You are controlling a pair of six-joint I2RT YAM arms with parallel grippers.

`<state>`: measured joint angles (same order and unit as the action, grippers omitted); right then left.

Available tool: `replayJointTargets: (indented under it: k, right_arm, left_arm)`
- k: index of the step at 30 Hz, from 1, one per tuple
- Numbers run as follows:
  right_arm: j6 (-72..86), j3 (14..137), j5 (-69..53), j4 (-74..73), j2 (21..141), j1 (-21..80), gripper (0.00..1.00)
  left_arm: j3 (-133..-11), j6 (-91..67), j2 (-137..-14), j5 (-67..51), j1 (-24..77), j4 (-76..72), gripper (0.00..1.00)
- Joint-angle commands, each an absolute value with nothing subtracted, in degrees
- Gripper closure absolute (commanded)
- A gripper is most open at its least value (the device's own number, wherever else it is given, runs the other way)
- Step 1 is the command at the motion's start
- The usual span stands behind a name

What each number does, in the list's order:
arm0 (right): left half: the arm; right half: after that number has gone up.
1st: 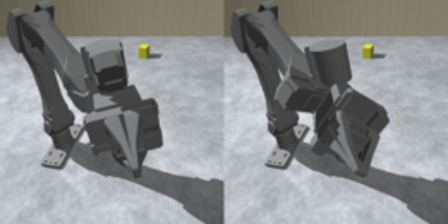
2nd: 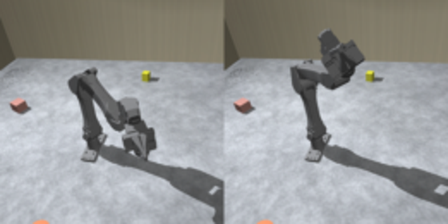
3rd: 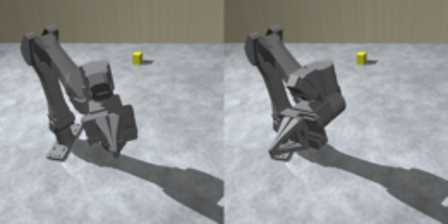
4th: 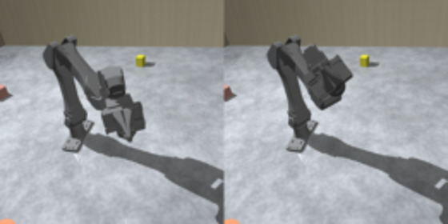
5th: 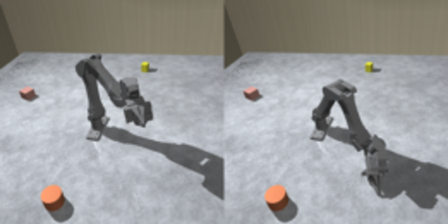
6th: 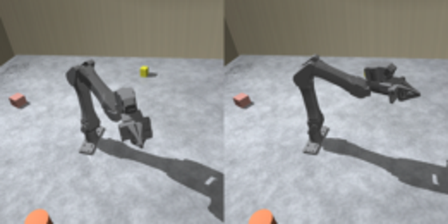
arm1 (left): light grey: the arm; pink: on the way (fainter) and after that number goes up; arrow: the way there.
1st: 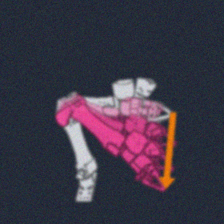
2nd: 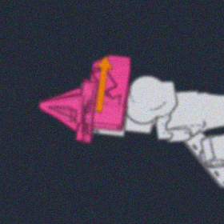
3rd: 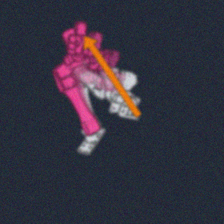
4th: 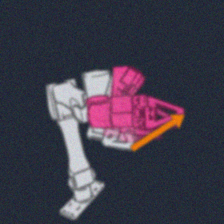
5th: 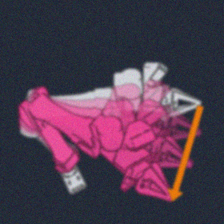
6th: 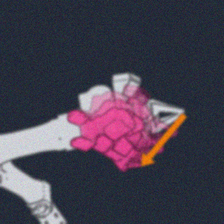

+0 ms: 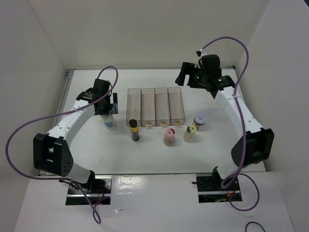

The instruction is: Organize the condiment bottles

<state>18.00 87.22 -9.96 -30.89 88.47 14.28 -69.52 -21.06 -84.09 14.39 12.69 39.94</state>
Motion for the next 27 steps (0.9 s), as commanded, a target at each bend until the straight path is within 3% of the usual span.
replayJointTargets:
  k: [1,15,27]
  right_arm:
    - [17.9,86.2,-10.5,-29.3,86.6,14.8,0.02]
    - [17.9,85.2,-9.9,-29.3,86.0,14.8,0.02]
    - [17.9,84.6,-9.4,-29.3,85.5,14.8,0.02]
  left_arm:
    - [-68.5,-21.1,-84.3,15.3,13.0,38.4,0.01]
    - [-68.5,-22.2,-85.3,15.8,13.0,38.9,0.07]
    - [-67.9,-22.2,-85.3,15.8,13.0,38.9,0.3]
